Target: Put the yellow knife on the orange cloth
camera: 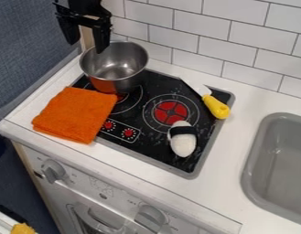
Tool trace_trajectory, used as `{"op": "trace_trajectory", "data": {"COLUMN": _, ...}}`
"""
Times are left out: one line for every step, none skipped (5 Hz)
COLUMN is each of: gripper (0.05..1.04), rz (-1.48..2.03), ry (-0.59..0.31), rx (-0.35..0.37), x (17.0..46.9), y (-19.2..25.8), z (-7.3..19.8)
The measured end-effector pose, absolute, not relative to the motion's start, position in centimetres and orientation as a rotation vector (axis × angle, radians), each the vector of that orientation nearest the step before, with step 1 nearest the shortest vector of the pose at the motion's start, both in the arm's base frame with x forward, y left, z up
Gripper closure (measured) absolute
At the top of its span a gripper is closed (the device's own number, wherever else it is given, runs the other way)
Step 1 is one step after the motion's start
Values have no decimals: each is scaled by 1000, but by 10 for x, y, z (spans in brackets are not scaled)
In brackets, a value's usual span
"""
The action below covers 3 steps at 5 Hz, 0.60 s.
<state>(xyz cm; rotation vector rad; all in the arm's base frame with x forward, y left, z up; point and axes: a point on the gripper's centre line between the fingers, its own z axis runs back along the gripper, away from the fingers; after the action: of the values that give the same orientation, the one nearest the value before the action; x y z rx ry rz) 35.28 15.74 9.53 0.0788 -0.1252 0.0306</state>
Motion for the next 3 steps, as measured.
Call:
{"op": "trace_trajectory", "data": {"gripper": 82, "rz": 36, "ry": -97, "rx": 59, "x": 352, "y": 155, "z": 82}}
{"op": "trace_trajectory", "data": {"gripper": 82, "rz": -3, "ry": -135, "rx": 29, "x": 368, "y": 123, "z": 88}}
{"op": "trace_trajectory", "data": {"gripper": 82, "rz": -36, "ry": -149, "rx": 24, "x": 386, "y": 75, "z": 97}}
